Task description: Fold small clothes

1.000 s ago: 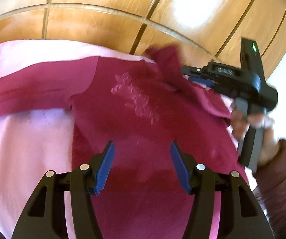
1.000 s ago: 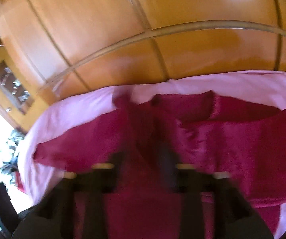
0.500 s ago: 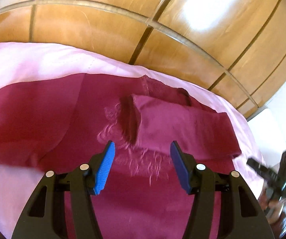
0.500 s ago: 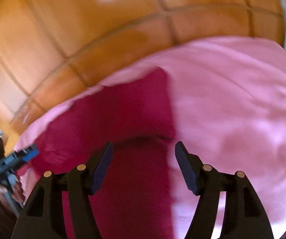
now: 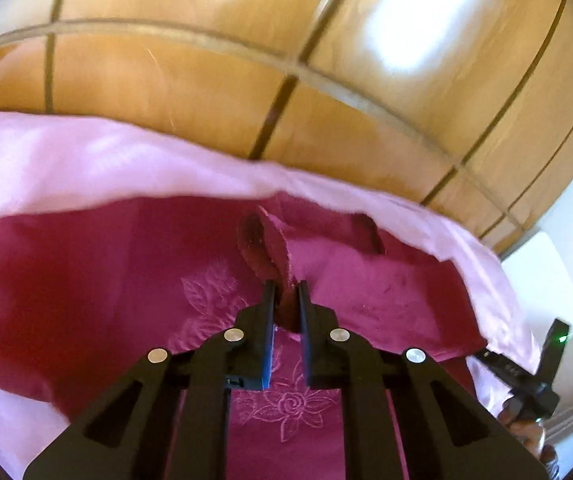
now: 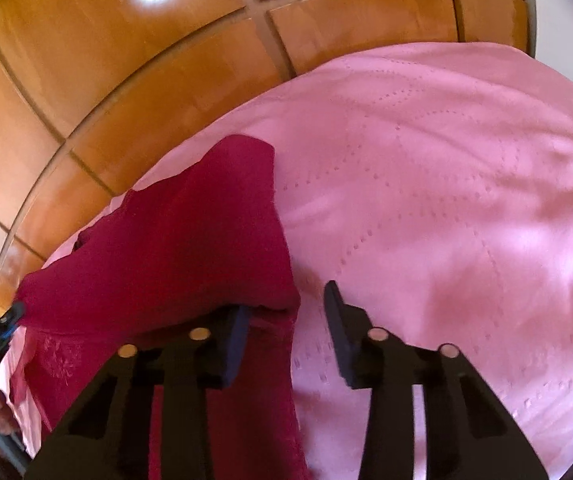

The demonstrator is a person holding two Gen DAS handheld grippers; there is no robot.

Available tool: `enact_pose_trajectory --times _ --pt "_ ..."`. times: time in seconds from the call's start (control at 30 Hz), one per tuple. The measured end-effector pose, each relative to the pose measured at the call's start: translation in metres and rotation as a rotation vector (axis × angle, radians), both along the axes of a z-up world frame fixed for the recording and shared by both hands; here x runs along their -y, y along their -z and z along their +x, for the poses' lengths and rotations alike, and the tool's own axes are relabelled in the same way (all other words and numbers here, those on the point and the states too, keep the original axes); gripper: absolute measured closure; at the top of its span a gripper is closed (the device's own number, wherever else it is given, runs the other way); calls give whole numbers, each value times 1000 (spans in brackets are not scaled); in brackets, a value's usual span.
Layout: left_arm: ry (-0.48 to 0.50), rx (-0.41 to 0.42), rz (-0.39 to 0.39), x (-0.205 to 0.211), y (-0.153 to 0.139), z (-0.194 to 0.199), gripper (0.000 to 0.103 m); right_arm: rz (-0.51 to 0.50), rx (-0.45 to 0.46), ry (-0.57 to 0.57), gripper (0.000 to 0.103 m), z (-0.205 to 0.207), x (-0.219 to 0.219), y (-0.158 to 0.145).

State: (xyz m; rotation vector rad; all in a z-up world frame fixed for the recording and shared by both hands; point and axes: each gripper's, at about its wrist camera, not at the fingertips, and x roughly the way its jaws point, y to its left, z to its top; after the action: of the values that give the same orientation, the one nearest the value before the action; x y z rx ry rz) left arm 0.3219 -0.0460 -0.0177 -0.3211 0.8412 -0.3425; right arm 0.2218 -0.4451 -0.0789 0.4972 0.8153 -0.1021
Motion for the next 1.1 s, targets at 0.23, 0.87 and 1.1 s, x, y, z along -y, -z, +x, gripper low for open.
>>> enact_pose_trajectory --times 0.23,0.87,1.1 --pt "9 -92 197 5 44 8 92 -132 -74 -93 65 -9 -20 -2" --pt "-38 -82 207 -11 44 -2 92 -275 -99 -191 42 59 -78 4" --pt "-143 -87 147 -70 25 -45 92 -292 -3 -242 16 6 -105 -21"
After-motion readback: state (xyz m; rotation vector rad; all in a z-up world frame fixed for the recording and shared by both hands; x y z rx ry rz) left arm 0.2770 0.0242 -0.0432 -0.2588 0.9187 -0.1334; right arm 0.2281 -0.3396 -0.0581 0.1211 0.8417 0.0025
